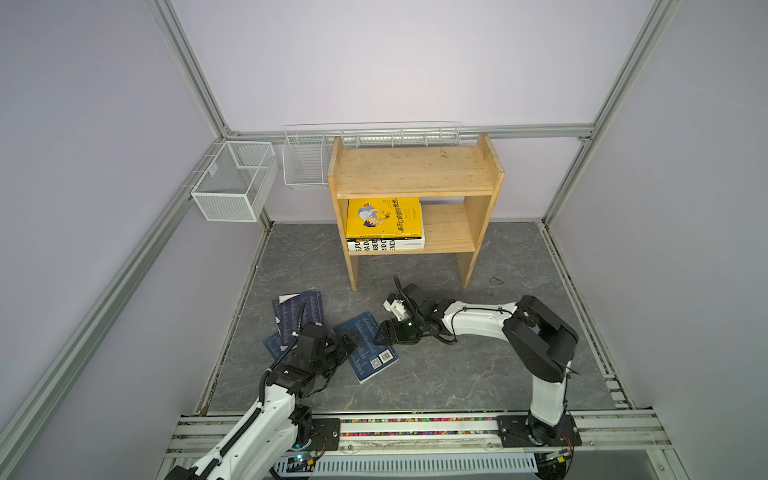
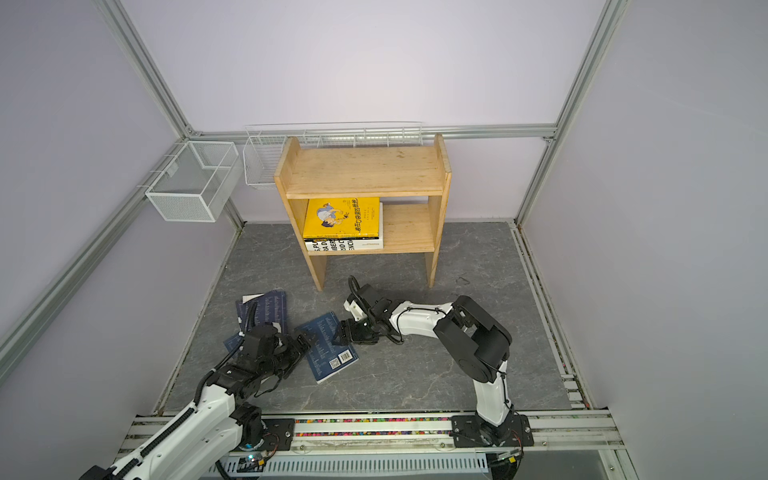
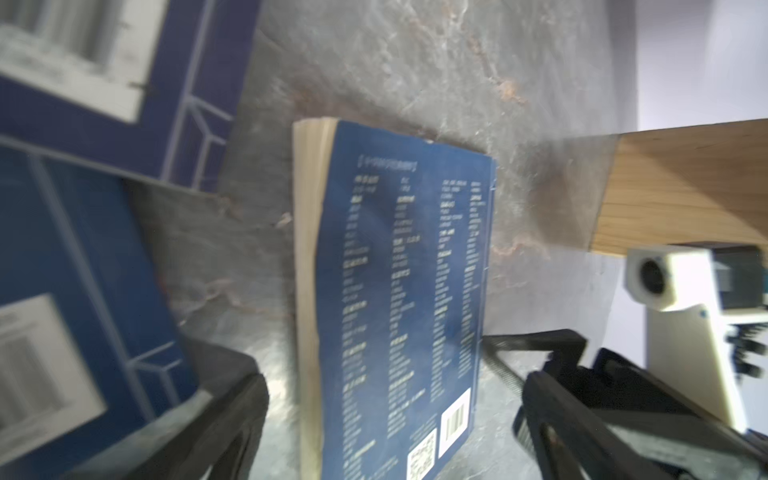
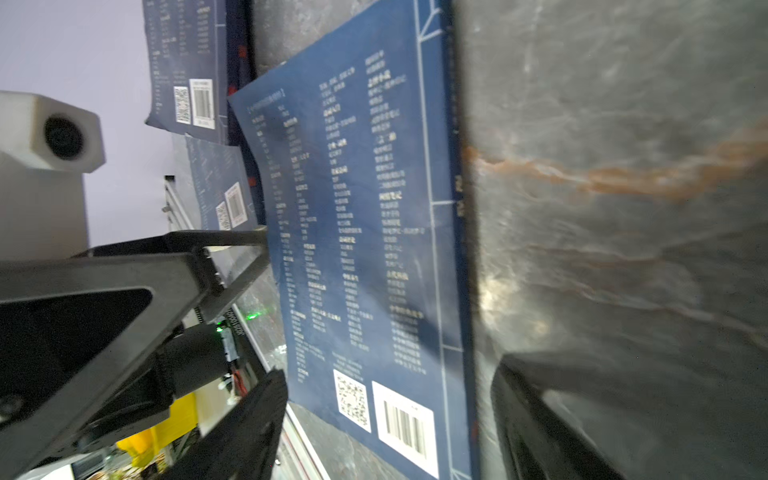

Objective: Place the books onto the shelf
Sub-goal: 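Grip the edges of the top dark blue book with both grippers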

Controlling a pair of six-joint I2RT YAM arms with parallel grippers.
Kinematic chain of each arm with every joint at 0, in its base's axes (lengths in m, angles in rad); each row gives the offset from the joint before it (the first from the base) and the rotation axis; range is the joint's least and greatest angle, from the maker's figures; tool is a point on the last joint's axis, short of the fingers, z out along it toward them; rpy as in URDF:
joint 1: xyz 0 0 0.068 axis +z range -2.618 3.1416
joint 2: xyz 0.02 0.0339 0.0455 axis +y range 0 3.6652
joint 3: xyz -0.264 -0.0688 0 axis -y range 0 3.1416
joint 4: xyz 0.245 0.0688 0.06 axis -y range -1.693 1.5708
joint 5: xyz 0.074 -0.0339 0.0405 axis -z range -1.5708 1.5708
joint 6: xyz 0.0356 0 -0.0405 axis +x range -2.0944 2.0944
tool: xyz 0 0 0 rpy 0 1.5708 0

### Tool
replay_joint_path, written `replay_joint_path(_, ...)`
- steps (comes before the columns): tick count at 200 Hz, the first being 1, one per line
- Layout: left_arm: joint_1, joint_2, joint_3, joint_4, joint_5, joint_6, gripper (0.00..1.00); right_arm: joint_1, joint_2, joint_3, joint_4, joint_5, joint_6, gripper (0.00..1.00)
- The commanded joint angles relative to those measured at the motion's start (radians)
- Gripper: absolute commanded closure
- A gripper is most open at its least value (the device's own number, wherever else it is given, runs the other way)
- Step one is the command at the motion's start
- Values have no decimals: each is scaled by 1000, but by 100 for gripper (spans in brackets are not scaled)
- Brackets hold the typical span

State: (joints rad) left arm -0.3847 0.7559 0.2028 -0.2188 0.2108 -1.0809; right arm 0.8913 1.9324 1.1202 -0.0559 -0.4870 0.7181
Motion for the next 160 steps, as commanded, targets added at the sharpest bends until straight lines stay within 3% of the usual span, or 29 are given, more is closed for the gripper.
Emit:
replay_joint_path(1,-5,78,-83,150,23,-91,3,6,50,0,131,-161,84,22)
replay_joint_path(59,-20,194,-83,269,37,-107,3,-15,27,-65,644,-333,354,27)
replay_joint_path(87,-20,196,-76,265,36,-102,3,-26,76,-103,1013,-351,576,31)
replay_joint_path(112,-22,189,-69,257,31,-99,3,-42,129,-143,1229,-316,707,40)
replay_joint_path(138,-20,185,-64,248,28,-96,3,-51,137,-169,1218,-295,706,53)
replay_joint_path(160,-21,178,-55,235,24,-93,3,-45,105,-167,1008,-280,594,62)
